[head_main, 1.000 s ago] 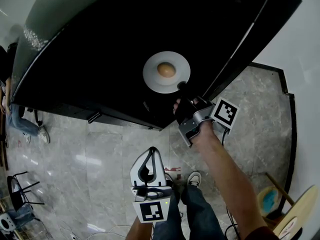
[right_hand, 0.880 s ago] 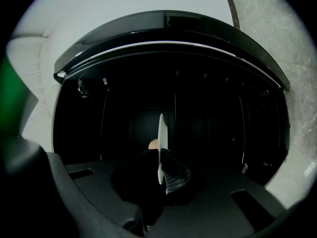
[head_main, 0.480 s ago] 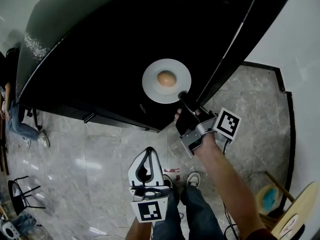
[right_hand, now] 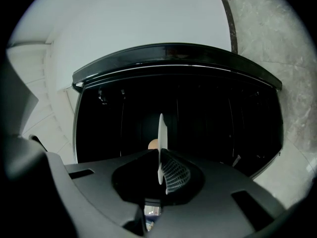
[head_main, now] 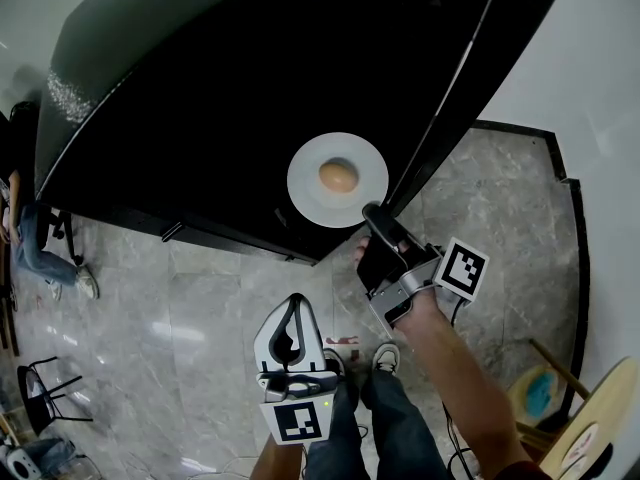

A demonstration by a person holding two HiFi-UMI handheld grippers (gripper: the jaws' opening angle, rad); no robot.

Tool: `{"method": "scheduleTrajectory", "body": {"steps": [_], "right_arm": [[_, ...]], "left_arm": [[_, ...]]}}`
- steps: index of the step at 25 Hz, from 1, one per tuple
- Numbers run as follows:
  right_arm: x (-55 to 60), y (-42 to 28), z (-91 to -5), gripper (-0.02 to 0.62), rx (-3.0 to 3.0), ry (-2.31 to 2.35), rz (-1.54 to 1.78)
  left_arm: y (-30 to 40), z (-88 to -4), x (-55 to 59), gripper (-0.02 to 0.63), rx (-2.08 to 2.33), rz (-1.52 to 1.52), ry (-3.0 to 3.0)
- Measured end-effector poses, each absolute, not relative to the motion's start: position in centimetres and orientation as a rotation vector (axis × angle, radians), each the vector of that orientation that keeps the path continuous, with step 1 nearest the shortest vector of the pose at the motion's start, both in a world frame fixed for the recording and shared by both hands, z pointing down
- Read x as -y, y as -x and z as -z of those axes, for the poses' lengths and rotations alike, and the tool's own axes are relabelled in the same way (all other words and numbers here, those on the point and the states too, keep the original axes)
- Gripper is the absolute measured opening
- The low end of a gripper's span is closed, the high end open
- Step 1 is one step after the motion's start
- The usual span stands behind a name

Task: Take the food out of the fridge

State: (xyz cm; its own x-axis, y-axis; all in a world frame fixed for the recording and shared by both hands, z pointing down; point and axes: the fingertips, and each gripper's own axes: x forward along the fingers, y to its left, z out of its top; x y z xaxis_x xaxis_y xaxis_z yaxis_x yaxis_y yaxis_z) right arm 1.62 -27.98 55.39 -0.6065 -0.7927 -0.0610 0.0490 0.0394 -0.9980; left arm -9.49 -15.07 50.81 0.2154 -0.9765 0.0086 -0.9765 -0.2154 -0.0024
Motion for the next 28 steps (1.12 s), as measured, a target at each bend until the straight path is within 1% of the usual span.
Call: {"method": "scheduleTrajectory", "body": {"steps": [4,10,28], "right_arm": [[25.5,-2.8,-55.2,0.034,-1.649,0.771,1.636],[25.0,-3.1,-55.4,0.034,-1.634,0.783,1.646],[17.9,-6.3,-57.5,0.032,-1.567,0.854,1.703]], "left_arm": [[8.9,-50.5,13.7,0.012,1.97,-0.005,-2.453],[9.5,-50.7,14.8,0.012,1.964,-0.021,-2.443],[9.2,-51.4,15.2,0.012,1.957,-0.022,-2.431]]}}
